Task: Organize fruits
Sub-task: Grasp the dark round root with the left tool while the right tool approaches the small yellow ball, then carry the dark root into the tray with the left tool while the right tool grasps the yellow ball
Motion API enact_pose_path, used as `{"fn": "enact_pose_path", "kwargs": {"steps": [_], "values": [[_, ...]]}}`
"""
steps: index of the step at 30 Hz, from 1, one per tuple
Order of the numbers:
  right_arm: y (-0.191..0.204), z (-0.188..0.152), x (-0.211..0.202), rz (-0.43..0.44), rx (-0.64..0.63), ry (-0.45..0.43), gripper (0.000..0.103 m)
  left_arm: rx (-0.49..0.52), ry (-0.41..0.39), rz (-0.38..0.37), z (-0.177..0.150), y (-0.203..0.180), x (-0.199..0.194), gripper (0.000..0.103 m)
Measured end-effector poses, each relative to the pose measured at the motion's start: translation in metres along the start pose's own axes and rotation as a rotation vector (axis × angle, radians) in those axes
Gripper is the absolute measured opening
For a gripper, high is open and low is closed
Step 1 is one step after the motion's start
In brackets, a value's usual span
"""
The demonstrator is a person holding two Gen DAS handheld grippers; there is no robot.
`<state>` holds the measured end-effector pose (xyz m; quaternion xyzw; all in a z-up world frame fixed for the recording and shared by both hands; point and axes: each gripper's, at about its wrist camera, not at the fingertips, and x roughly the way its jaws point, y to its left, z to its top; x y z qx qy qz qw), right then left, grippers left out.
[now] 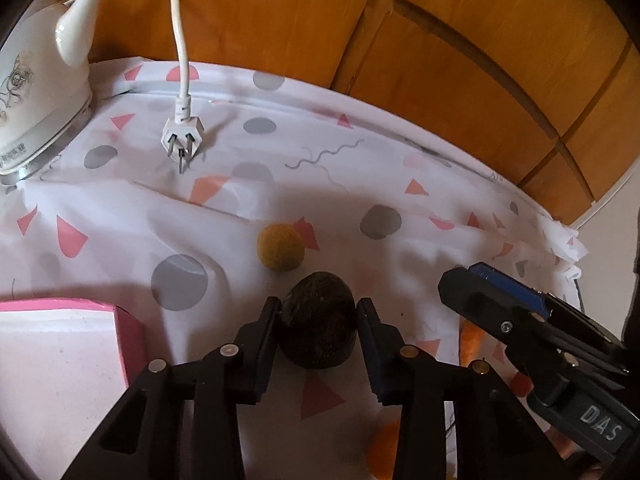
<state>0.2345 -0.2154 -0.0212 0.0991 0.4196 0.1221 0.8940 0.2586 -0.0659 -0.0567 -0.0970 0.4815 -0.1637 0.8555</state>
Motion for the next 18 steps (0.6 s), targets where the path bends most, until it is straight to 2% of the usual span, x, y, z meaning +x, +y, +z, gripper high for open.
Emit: {"fn": "enact_pose_path", "kwargs": {"steps": [3,9,13,18], "values": [[0.0,0.001,0.0,0.009,0.001,0.0,0.04,0.01,-0.028,-0.005,-0.002,-0.002,-0.01,0.038],[0.007,0.008,0.002,0.069,-0.013,-0.007,0.04,0.012,-0.124,0.038,-0.005,0.005,-0.053,0.038],[0.024,0.014,0.018,0.104,-0.045,0.022,0.038,-0.007,-0.18,0.063,-0.009,0.016,-0.081,0.038],[0.05,0.017,0.047,0.123,-0.102,0.077,0.038,-0.029,-0.199,0.086,-0.016,0.026,-0.096,0.038]]}}
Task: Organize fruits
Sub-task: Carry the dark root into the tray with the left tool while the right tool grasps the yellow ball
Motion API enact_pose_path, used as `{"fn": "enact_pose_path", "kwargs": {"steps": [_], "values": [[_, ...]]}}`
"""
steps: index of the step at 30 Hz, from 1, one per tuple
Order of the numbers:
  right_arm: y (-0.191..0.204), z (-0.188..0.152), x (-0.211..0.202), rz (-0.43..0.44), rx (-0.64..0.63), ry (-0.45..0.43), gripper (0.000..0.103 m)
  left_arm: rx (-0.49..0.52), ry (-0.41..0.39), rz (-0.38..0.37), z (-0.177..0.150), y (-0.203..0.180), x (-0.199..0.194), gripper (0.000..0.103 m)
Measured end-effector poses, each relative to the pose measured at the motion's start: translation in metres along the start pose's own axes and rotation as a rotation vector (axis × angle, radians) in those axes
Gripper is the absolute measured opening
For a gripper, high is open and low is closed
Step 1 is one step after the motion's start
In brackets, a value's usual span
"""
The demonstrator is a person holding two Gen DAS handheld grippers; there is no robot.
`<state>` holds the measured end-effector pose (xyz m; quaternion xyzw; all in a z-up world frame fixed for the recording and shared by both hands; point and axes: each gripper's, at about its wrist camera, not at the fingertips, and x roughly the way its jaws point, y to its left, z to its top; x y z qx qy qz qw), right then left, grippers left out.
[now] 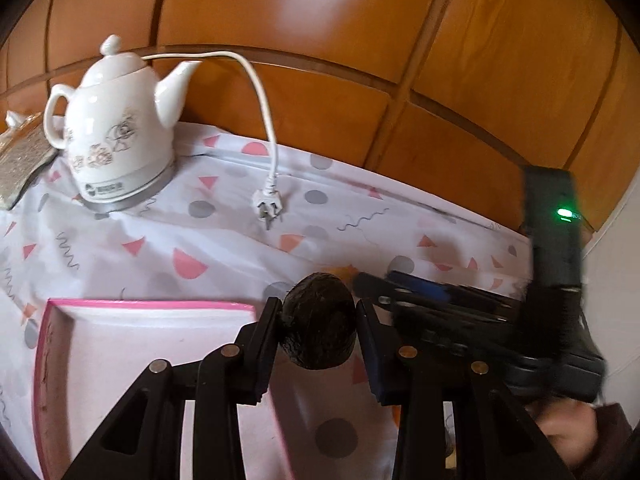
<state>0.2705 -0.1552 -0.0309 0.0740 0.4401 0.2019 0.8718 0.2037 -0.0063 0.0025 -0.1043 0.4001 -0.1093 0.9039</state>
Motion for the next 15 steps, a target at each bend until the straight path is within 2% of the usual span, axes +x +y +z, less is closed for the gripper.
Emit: {"fn": "enact_pose_path", "kwargs": {"steps": [4,7,9,15], "values": [[0.017,0.005,0.026,-0.041,-0.056,0.053,0.033,-0.026,-0.001,0.005,-0.004,0.008,-0.008,0.038],[0.023,0.004,0.036,-0.096,-0.093,0.074,0.015,-0.037,-0.003,0.009,-0.009,0.013,-0.015,0.038],[0.024,0.002,0.032,-0.118,-0.099,0.058,0.008,-0.046,-0.006,0.012,-0.013,0.017,-0.022,0.038],[0.03,-0.012,-0.007,-0.107,-0.116,-0.001,0.006,-0.071,-0.008,0.04,-0.029,0.032,-0.039,0.038]]}}
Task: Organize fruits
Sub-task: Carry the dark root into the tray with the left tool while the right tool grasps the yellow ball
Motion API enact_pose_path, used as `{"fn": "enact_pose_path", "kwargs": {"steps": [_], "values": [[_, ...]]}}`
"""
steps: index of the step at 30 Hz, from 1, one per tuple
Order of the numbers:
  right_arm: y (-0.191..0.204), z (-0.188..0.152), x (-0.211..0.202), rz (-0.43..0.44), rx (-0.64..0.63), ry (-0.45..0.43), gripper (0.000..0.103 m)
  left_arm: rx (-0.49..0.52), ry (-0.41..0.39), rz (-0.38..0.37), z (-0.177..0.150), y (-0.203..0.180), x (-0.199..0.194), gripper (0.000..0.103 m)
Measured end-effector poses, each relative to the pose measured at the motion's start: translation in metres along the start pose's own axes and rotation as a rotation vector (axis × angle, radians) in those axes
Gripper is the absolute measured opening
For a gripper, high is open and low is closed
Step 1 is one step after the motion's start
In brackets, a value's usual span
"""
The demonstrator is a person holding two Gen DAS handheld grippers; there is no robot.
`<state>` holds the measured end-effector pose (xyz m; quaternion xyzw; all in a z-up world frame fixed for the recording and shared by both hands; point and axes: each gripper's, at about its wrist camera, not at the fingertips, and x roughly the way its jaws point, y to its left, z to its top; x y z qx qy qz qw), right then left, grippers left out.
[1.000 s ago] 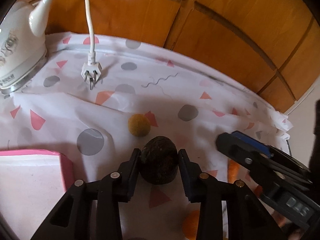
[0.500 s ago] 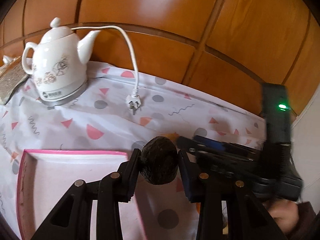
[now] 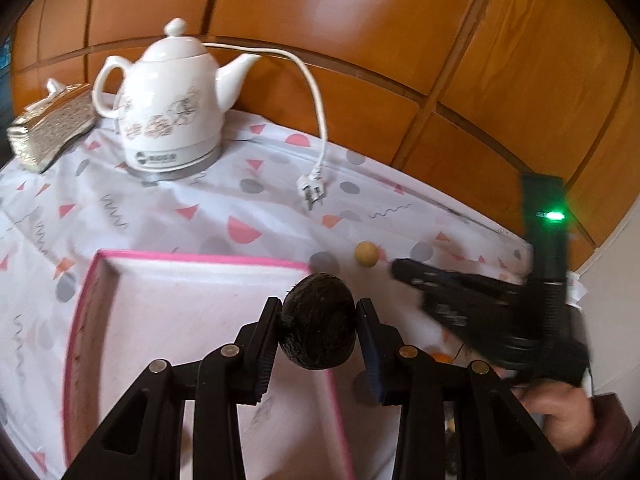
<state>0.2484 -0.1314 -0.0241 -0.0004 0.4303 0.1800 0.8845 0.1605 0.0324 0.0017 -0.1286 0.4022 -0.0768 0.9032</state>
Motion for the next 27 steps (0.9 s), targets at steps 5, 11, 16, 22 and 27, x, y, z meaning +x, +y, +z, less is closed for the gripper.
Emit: {"fn": "enact_pose_path", "kwargs": {"steps": [5,11,16,22,27], "values": [[0.01,-0.013,-0.025,0.01,-0.037,-0.027,0.006,-0.02,0.011,0.033,-0.018,0.018,-0.011,0.038],[-0.007,-0.002,-0.007,0.053,0.07,0.014,0.031,-0.034,0.012,0.049,-0.033,0.029,-0.019,0.038],[0.0,0.01,0.022,0.006,0.046,0.043,0.032,-0.041,0.02,0.052,-0.035,0.039,-0.015,0.038],[0.007,0.017,0.048,-0.05,0.016,0.067,0.019,-0.043,0.027,0.058,-0.037,0.049,-0.009,0.039],[0.018,0.012,0.021,-0.074,-0.057,-0.005,0.013,-0.053,0.025,0.08,-0.039,0.054,-0.005,0.039]]}}
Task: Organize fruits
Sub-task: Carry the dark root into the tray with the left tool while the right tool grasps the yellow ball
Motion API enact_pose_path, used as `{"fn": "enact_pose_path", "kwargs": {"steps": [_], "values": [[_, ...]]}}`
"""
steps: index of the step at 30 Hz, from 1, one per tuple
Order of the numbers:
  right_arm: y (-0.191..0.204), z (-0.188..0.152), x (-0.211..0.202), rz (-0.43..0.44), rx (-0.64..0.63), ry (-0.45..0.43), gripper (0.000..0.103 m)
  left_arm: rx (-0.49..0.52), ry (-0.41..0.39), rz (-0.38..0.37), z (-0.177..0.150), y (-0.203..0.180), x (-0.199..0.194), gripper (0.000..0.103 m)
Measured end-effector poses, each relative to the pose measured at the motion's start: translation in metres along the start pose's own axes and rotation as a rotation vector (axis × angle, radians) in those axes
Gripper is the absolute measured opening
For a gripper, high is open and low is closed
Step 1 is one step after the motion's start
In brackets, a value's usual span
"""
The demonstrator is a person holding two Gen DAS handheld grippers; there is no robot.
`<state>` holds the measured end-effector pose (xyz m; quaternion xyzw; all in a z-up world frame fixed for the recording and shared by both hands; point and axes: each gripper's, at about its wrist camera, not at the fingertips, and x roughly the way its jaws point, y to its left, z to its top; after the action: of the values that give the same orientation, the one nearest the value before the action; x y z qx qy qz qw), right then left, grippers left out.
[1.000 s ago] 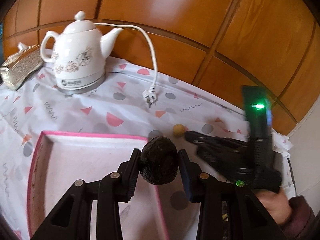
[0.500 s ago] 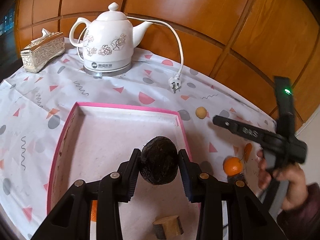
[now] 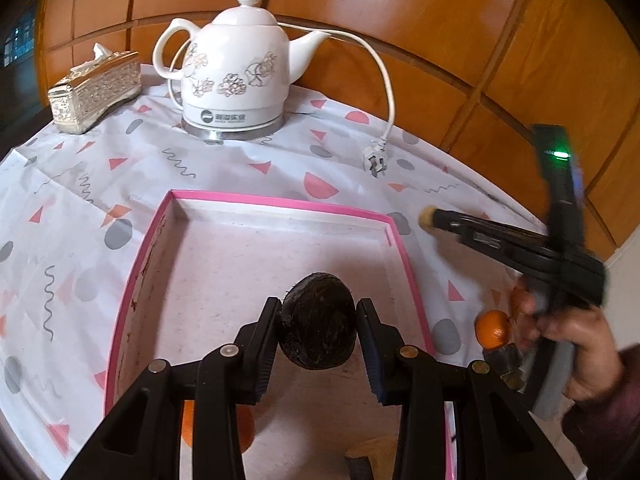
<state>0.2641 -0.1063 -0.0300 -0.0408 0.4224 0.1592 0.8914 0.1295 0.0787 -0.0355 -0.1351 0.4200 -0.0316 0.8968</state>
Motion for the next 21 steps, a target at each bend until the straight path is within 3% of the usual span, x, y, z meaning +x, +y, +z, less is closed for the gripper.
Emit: {"fn": "enact_pose_path", "kwargs": {"steps": [1,7,9,13,21], "values": [[0.002,-0.002,-0.009,-0.012,-0.012,-0.017,0.003,-0.003,0.003,0.008,0.0,0.001,0.001,0.038],[0.006,-0.012,-0.045,0.02,-0.035,-0.062,0.004,-0.007,-0.019,0.017,0.0,0.0,-0.005,0.038],[-0.003,-0.011,-0.042,0.03,0.012,-0.045,0.007,0.002,-0.034,0.026,0.0,-0.003,-0.008,0.038],[-0.018,-0.014,-0.022,0.047,0.067,0.034,0.032,0.012,-0.041,0.028,-0.003,-0.004,-0.011,0.038],[-0.021,-0.008,0.0,0.061,0.097,0.046,0.035,0.006,-0.052,0.04,-0.003,0.0,-0.012,0.044]]}}
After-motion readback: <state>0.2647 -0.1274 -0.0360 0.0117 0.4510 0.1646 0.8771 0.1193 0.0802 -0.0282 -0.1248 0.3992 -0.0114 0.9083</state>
